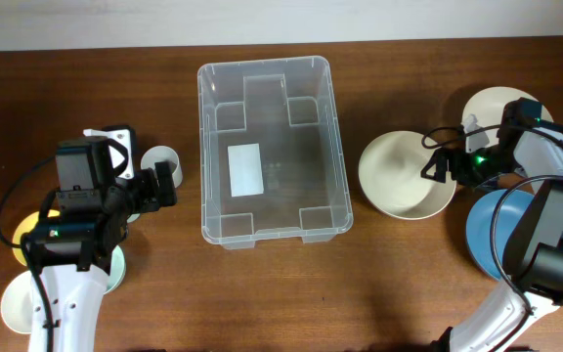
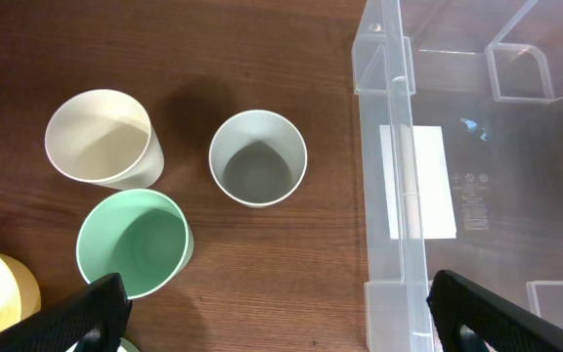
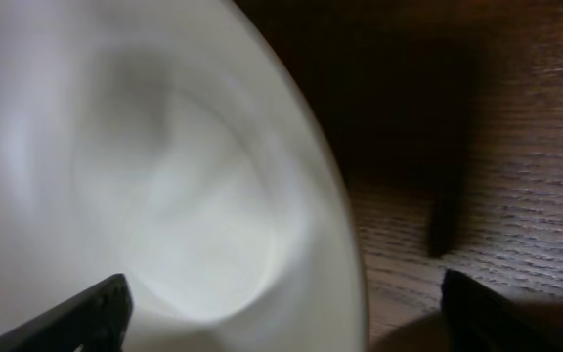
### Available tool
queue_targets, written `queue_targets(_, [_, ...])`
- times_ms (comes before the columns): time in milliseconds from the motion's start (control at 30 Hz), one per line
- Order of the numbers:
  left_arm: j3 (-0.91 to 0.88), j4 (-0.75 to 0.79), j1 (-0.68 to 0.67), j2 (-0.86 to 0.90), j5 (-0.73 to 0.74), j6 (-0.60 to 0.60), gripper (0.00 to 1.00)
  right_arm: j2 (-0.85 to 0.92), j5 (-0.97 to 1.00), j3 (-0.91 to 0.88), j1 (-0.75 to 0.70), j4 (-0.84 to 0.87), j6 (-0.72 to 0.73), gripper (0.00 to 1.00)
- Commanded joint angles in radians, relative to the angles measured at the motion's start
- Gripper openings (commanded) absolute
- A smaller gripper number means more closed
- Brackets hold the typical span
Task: Pack container
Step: 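Grip the cream plate rim with the right gripper and tilt it up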
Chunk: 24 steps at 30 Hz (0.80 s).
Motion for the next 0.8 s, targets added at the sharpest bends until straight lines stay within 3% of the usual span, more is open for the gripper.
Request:
queue_targets(0, [0.022,0.000,0.002,0.001,-0.011,0.012,1.00,0.009,0.001,-0.008,0.032,0.005,-0.013,0.93])
queue_targets(567, [0.022,0.000,0.002,0.001,-0.011,0.012,1.00,0.009,0.005,-0.053,0.060,0.038,-0.002,0.91])
queue_targets(767, [0.022,0.000,0.002,0.001,-0.011,0.012,1.00,0.009,0.005,-0.079,0.060,0.056,-0.002,0.80])
